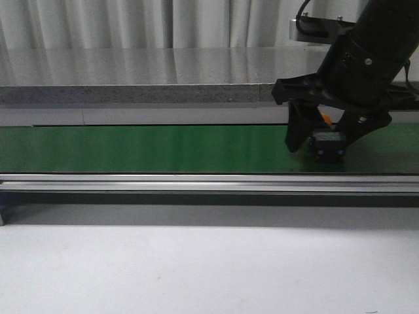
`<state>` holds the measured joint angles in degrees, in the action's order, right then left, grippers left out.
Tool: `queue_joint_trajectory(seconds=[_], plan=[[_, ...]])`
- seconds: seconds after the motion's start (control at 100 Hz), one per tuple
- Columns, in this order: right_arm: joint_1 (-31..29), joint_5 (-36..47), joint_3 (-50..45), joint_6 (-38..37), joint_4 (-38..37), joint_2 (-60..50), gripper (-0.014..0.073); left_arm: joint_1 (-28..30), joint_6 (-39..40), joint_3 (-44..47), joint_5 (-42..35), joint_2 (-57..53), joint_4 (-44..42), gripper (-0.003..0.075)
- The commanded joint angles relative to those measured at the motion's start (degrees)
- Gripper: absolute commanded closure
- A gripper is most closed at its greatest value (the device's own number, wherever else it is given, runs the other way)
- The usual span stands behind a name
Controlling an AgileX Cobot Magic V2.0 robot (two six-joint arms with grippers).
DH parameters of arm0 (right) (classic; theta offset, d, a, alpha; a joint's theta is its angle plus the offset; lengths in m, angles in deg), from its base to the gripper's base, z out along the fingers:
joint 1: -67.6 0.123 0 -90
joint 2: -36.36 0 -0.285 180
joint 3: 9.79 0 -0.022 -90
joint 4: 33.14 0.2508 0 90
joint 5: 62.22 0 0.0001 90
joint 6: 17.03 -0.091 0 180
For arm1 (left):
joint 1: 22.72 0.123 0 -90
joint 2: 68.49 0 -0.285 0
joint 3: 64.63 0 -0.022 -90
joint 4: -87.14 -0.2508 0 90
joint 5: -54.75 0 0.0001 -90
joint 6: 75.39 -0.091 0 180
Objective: Move button from left to right
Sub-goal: 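Grasp the button with the right gripper and lift it off the belt, then carry the button over the green tray and release it with right gripper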
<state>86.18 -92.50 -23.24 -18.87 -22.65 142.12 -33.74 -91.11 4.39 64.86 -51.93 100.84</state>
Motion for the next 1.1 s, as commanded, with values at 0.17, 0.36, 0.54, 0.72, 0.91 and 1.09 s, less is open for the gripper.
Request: queue_joint_trajectory(seconds=[0.17,0.36,0.54,0.72,0.91,1.09], plan=[[0.1,-0.16,2.41,0.17,0.19,-3.15,0.0381,-0.08,0.24,-1.76,-4.96,0.51,0.65,0.0715],[-0.66,-3.61,5.51,0.17,-3.74,-6.83,0.0381,-0.08,0.24,-1.76,-4.96,0.51,0.65,0.0715],[-5.02,-9.05,8.72,0.17,-10.49,-11.23,0.0381,-0.08,0.24,-1.76,-4.96,0.51,0.65,0.0715],[-14.38,-11.74,9.0,2.42,-15.08,-14.37,0.0381,-0.08,0.24,-1.76,-4.96,0.51,0.65,0.0715],[-26.19,-9.9,9.0,5.36,-15.22,-14.16,0.038,-0.08,0.24,-1.76,-4.96,0.51,0.65,0.0715],[-35.02,-8.53,9.0,9.21,-15.22,-12.16,0.038,-0.08,0.24,-1.76,-4.96,0.51,0.65,0.0715]])
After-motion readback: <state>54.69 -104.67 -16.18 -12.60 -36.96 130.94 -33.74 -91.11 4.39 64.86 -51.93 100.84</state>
